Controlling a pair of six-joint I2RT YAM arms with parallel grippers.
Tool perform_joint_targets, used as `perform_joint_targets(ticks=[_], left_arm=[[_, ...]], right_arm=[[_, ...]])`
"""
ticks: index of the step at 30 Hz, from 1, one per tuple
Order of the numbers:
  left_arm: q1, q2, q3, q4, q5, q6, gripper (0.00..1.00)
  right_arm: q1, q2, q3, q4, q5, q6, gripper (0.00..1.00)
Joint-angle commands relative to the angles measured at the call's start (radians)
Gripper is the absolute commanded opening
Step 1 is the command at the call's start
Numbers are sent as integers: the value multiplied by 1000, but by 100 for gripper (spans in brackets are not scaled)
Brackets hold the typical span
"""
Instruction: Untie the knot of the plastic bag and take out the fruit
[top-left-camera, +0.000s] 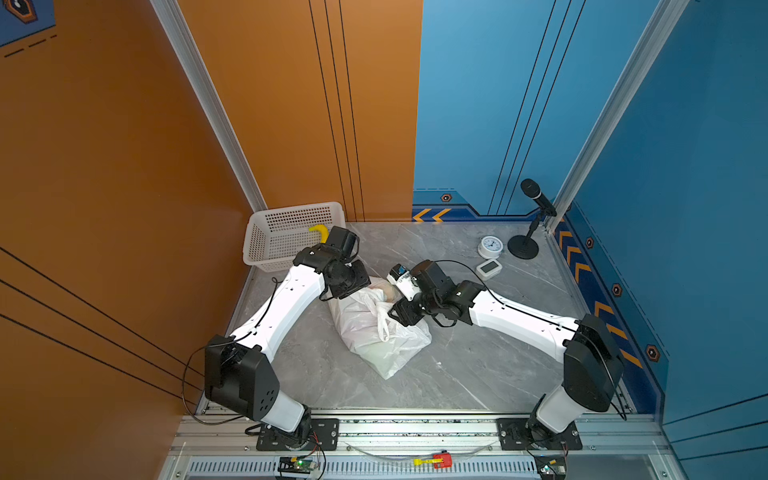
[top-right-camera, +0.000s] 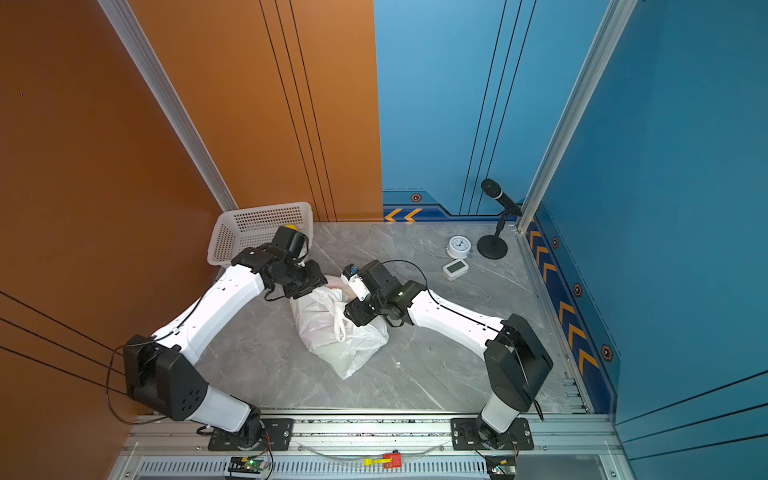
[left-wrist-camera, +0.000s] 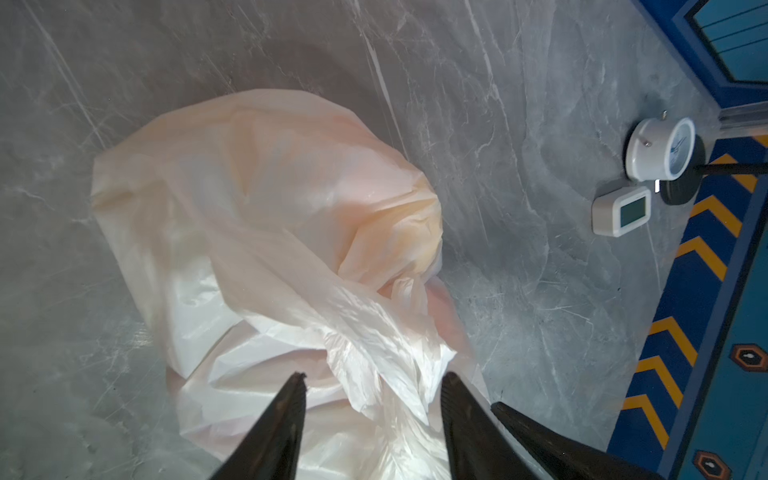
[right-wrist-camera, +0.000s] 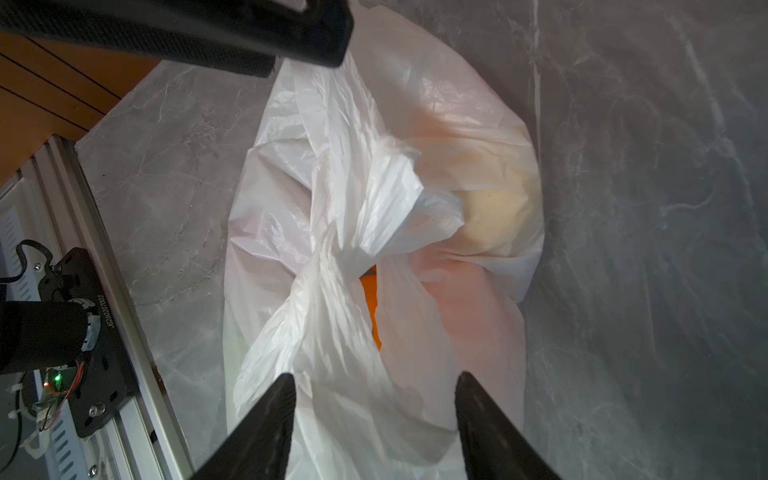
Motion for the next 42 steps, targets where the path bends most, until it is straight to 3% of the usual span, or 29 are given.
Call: perform_joint_targets(ticks=[1,5,10,18,23,33,42], left_arm=[[-16,33,3,12,22,-6,57],[-19,72,0,17,51,9,57],[-25,99,-12,50,76,-3,53],[-25,142,-3,71,89,-9,15],[-19,166,38,71,99,-13,1],[26,218,166,70,134,-12,0],[61,260,257,71,167,-9,0]], right_arm=[[-12,34,48,34,-59,-13,63],[-15,72,70,16,-86,0,54],[-14,90,73,23,-100,24,32],[-7,84,67,27,-97,19,18],[0,60,51,27,-85,6,11],[27,-57,-55,103,-121,-27,4],[73,-179,-176,146,-97,-131,2]])
